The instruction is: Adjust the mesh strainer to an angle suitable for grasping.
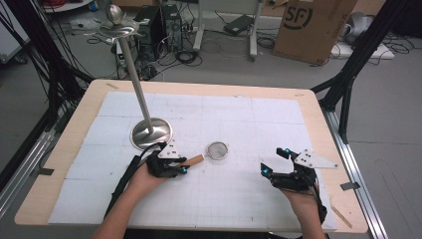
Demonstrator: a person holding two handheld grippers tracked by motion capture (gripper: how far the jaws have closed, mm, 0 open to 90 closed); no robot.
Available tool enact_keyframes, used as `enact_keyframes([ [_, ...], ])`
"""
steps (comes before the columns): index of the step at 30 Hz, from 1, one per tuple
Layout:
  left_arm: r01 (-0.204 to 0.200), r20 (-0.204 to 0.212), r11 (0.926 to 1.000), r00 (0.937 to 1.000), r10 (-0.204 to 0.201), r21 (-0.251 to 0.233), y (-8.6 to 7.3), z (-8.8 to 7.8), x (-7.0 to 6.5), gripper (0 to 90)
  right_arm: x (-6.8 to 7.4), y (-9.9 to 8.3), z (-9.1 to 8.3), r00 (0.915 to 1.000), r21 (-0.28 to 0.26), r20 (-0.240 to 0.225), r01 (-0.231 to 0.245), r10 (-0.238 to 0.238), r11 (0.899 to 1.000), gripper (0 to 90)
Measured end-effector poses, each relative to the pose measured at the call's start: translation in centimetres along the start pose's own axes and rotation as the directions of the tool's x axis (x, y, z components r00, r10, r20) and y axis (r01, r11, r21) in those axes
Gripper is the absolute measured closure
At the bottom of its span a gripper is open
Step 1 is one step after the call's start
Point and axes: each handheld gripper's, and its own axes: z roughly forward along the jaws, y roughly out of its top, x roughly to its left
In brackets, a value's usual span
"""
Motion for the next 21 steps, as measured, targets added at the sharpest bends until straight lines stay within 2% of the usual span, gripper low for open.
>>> enact_keyframes([
  [6, 0.005, -0.002, 0.9999, 1.0000, -0.005, -0.013, 0.07, -0.27, -0.03, 69.2, 0.06, -0.03, 0.13, 1.0000, 0.006, -0.003, 0.002, -0.002, 1.000, 15.5],
  [17, 0.039, 0.027, 0.9992, 0.9989, -0.039, 0.007, 0.03, 0.29, 0.02, 66.9, 0.15, -0.02, 0.18, 1.0000, 0.009, -0.004, 0.002, -0.002, 1.000, 15.5],
  [21, 0.021, 0.023, 0.9996, 0.9995, -0.021, 0.017, 0.20, 0.24, -0.04, 67.5, 0.16, -0.03, 0.22, 1.0000, 0.010, -0.003, 0.003, -0.003, 1.000, 15.5],
])
